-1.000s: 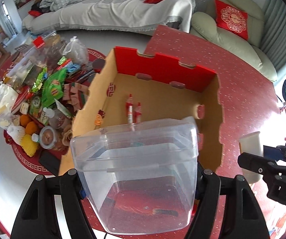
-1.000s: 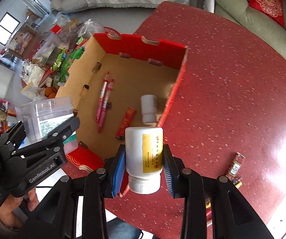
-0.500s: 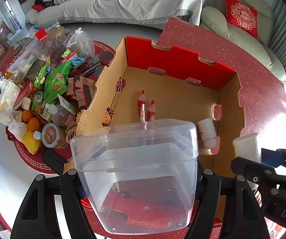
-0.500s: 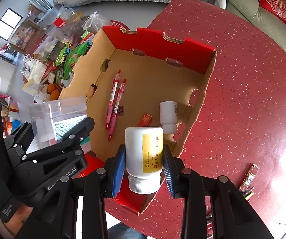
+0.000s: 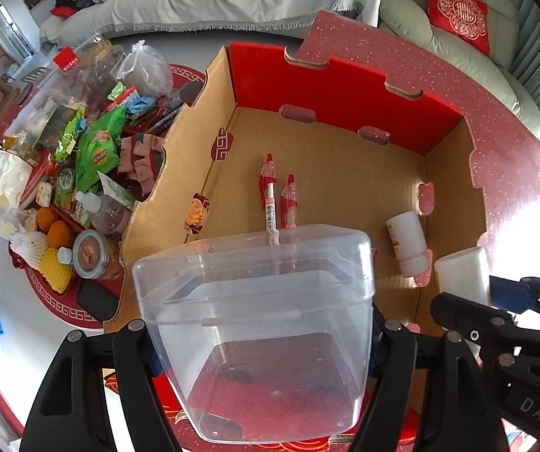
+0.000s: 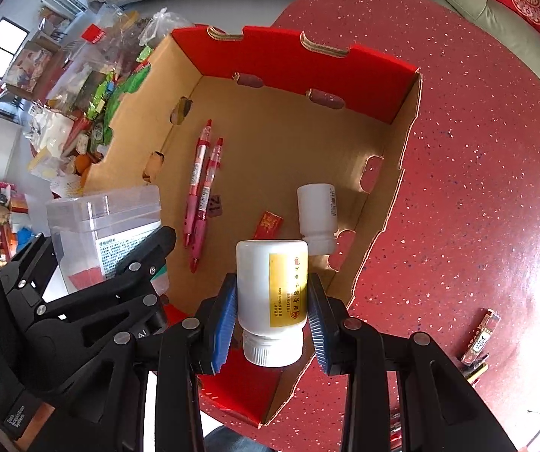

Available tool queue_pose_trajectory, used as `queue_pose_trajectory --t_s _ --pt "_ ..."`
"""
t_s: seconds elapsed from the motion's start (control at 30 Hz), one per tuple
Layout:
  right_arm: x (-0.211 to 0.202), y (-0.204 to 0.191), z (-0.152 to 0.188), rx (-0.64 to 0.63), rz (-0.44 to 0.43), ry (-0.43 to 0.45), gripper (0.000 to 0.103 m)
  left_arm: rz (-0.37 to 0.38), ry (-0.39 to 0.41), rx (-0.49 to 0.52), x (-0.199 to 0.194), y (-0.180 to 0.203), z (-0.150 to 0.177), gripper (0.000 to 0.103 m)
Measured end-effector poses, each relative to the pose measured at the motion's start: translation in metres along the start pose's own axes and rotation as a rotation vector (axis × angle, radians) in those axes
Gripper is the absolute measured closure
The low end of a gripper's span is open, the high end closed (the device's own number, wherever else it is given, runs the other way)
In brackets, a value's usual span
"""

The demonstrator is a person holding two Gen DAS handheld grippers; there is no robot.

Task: Organize rigid objects
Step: 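Carry the clear box and white bottle with both grippers over the cardboard box, then open both grippers to drop the clear box and bottle into the box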

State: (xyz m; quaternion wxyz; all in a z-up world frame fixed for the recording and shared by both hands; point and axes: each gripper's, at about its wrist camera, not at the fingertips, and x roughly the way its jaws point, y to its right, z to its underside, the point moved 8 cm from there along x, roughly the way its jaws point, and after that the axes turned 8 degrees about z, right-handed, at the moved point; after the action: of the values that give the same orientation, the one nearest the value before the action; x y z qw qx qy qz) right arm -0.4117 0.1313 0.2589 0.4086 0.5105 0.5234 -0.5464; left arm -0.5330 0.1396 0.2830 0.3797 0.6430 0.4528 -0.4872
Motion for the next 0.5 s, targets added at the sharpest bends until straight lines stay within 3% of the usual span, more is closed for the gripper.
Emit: queue_pose_trajectory --t_s 0.37,0.4,0.47,0.5 --pt "0.013 0.001 -0.002 -0.010 0.009 -0.024 0.064 0.002 -0.040 0.005 0.011 -0.003 0.009 0.027" --pt "0.012 0.000 -0.003 -0.013 0.008 -0.021 0.056 -0.003 -0.041 0.008 0.011 -0.002 0.010 0.027" --pt "0.009 0.002 -0.005 -0.019 0.032 0.001 0.030 -0.027 -0.043 0.011 0.012 -0.005 0.011 0.025" --pt "0.004 0.005 -0.006 -0.017 0.047 0.028 0.024 -0.025 -0.048 0.003 0.013 -0.008 0.013 0.024"
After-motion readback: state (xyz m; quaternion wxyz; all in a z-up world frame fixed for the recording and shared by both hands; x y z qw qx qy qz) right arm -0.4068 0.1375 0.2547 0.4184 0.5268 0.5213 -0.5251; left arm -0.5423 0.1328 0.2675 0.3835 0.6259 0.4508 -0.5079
